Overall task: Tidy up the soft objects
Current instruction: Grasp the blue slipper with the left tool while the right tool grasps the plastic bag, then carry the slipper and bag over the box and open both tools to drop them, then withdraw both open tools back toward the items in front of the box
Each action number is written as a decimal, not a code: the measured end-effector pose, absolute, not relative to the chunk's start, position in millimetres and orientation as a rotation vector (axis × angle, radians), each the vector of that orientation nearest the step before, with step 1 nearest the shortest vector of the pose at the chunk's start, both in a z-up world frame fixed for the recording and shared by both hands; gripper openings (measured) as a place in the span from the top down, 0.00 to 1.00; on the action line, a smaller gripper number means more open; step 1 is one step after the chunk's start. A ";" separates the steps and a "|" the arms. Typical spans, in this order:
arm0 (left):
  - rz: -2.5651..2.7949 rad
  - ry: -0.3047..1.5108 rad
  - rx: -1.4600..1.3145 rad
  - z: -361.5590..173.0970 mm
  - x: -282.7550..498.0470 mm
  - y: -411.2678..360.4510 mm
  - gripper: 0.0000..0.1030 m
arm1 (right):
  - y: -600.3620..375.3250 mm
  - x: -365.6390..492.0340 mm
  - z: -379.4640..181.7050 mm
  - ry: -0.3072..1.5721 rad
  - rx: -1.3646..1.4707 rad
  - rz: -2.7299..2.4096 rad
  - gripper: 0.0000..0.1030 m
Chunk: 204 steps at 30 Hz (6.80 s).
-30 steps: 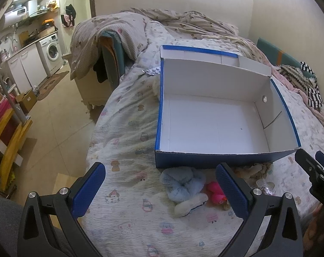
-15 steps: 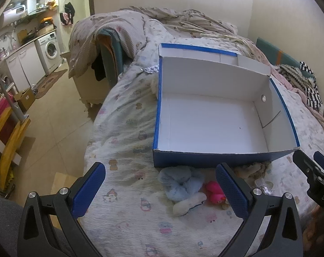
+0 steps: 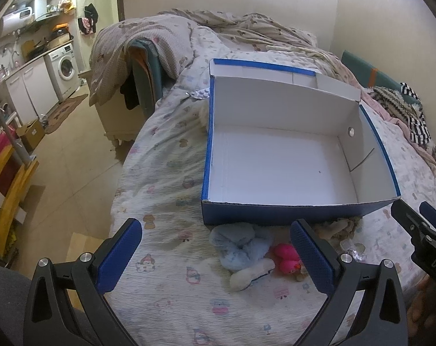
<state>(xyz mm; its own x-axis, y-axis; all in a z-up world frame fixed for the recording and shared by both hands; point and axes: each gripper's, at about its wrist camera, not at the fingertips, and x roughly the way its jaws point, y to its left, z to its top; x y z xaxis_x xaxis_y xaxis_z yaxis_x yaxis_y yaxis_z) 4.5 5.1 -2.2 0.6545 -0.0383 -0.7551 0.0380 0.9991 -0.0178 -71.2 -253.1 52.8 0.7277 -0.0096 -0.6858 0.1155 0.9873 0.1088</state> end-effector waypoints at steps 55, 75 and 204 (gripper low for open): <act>-0.100 1.464 -0.166 -146.5 71.5 -14.4 0.74 | -320.5 -18.8 -88.1 1.503 0.737 0.094 0.51; -0.001 1.396 -0.133 -102.4 38.5 -18.6 0.76 | -297.1 -3.8 -95.2 1.410 0.638 0.125 0.86; -0.049 0.974 0.002 28.4 92.0 -74.2 0.34 | -288.1 77.4 3.4 0.885 0.383 0.174 0.00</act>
